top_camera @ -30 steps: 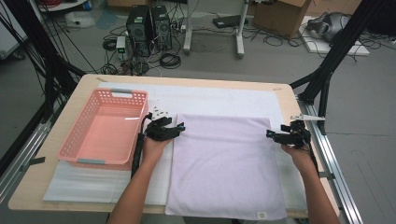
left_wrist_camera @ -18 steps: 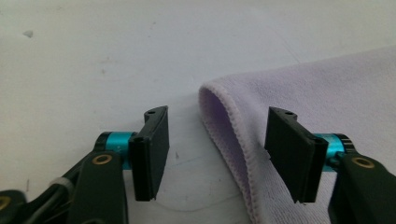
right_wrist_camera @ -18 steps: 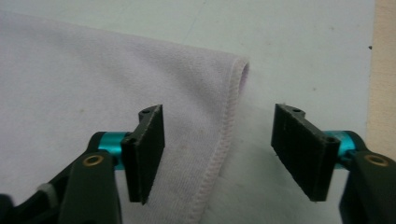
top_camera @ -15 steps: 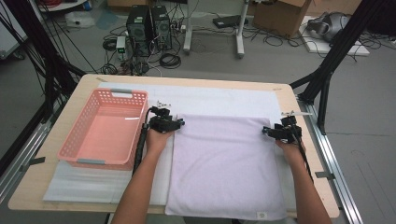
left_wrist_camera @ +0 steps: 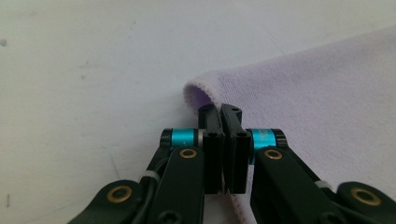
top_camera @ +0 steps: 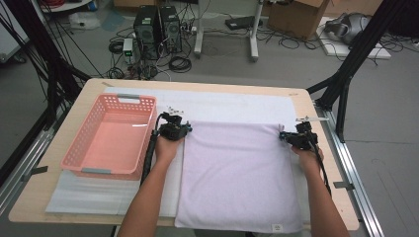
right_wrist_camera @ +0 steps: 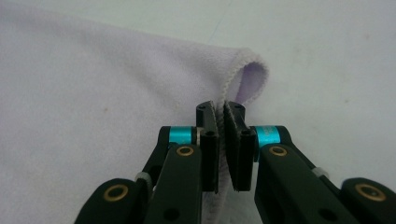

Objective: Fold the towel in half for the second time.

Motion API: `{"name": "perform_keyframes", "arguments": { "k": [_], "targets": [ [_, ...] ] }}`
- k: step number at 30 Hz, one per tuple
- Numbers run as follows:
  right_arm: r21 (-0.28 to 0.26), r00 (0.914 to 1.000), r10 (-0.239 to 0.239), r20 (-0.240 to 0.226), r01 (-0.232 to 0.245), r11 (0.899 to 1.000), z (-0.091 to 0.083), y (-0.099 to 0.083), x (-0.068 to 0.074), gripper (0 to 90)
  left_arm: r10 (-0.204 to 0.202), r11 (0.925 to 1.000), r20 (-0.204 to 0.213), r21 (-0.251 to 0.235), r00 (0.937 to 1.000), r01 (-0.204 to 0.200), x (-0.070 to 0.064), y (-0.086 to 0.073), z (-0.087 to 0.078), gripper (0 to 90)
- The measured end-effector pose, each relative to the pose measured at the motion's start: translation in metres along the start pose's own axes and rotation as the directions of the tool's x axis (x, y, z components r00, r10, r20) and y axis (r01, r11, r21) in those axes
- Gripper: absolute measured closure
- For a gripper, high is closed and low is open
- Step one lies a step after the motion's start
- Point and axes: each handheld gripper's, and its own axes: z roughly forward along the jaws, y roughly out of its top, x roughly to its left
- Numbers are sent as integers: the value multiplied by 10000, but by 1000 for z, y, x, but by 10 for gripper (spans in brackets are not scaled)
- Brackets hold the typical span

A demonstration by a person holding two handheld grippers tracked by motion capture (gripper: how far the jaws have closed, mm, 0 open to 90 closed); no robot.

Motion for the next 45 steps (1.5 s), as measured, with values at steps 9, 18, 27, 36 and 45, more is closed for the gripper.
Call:
{"name": "perform_keyframes", "arguments": {
  "k": [9,18,27,36,45],
  "targets": [
    [-2267,9987,-198,478,301,9735,-27,24,5,853,-692,9641,202,-2557,9974,721,2,30,-34,875],
    [-2332,9999,-137,30,140,9723,-38,23,10,850,-467,9763,817,-2072,9956,628,-2,23,-50,873],
    [-2579,9976,-609,-337,502,9649,-65,6,22,848,-117,9827,1035,-1825,9946,305,-11,-6,-72,870],
    [-2694,9942,-956,-500,787,9598,-91,-25,37,848,263,9770,1479,-2133,9887,59,-26,-34,-101,870],
    [-2356,9909,-1155,-688,964,9671,-103,-61,49,848,646,9804,1704,-1945,9833,-307,-37,-67,-116,870]
  ]
}}
